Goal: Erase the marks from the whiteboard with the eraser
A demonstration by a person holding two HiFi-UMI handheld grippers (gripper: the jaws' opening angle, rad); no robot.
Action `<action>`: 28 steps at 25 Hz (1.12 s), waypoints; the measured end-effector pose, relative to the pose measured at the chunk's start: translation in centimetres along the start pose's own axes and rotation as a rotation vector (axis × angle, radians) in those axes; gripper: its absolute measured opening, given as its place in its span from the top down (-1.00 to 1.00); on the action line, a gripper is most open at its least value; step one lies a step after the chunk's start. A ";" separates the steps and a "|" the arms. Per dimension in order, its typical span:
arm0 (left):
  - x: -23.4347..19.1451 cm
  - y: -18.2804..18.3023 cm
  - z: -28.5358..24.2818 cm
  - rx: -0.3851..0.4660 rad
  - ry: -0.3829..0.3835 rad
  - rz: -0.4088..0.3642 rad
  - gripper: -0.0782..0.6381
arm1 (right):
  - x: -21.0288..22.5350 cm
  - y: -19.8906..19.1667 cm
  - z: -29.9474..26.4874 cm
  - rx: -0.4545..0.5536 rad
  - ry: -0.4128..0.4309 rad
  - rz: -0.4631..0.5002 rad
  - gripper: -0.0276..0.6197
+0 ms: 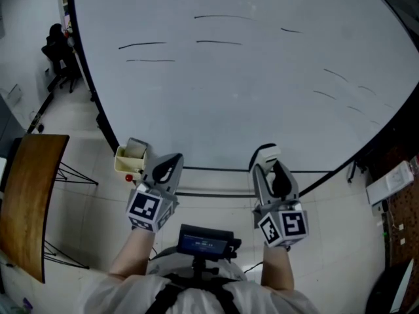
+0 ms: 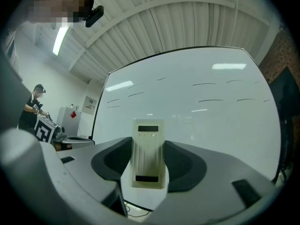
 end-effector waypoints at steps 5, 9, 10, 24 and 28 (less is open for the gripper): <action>5.5 -0.1 1.8 -0.010 0.025 0.010 0.78 | 1.4 0.2 4.8 -0.035 0.032 -0.017 0.24; 10.0 0.1 3.8 -0.015 0.044 0.025 0.78 | 2.0 0.8 9.1 -0.045 0.058 -0.024 0.24; 11.0 0.1 4.3 -0.014 0.050 0.026 0.78 | 2.1 0.9 10.1 -0.045 0.066 -0.028 0.24; 22.5 3.2 9.8 -0.020 0.008 -0.116 0.78 | 0.9 2.2 19.6 -0.042 0.163 -0.080 0.23; 22.8 4.0 10.0 -0.019 0.002 -0.120 0.78 | 0.3 3.1 19.7 -0.029 0.174 -0.067 0.23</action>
Point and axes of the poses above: the fingertips, and each gripper's own axes: z backward along the fingers, x to its right, y out of its top, the point moved 2 cm from there along z, backward along the fingers, and after that the axes turned 12 degrees about x, right-handed, at the moved point
